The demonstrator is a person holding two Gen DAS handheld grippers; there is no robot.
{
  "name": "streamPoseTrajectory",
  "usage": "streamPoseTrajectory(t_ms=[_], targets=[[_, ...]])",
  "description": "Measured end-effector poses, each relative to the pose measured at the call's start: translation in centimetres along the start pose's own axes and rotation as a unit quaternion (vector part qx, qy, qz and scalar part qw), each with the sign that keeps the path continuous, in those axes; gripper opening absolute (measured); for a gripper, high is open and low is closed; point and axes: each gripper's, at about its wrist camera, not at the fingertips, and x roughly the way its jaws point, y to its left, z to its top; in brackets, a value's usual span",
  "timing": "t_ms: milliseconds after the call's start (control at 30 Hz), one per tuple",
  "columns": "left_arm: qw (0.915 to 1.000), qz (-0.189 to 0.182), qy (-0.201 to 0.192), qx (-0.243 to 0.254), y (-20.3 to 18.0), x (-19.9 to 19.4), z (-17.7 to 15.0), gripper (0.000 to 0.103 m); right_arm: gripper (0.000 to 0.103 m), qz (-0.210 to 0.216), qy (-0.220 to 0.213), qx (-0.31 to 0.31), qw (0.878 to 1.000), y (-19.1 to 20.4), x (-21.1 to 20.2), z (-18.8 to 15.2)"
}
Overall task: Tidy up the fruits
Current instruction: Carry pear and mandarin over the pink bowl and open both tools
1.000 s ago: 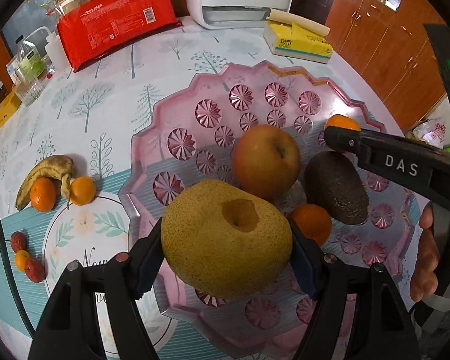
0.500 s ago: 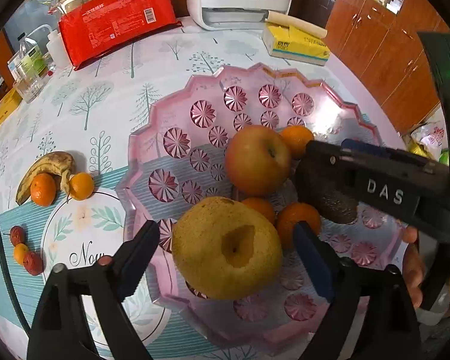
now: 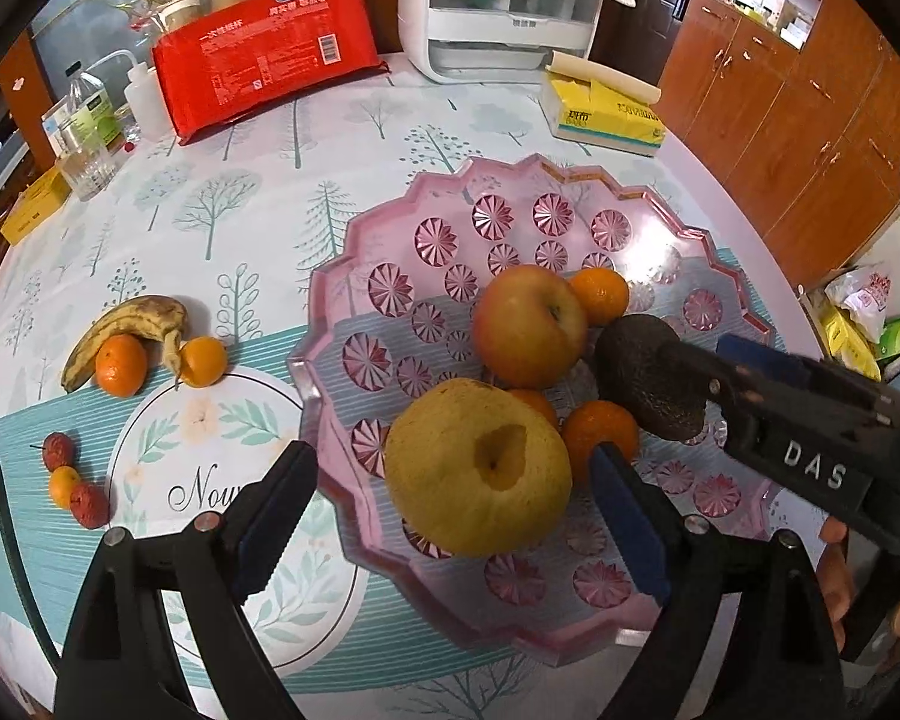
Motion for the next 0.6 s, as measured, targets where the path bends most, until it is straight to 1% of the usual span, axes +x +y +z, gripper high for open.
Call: streamPoseTrajectory(t_ms=[367, 600], targets=[[0.9997, -0.001, -0.024, -0.004, 1.1, -3.0, -0.7, 0.091, 0.053, -0.005, -0.006, -0.004, 1.000, 1.8, -2.2, -1.8], [0.9989, 0.000, -0.046, -0.009, 3.4, -6.0, -1.6, 0.091, 0.053, -0.011, -0.024, -0.007, 1.000, 4.0, -4.4, -2.7]])
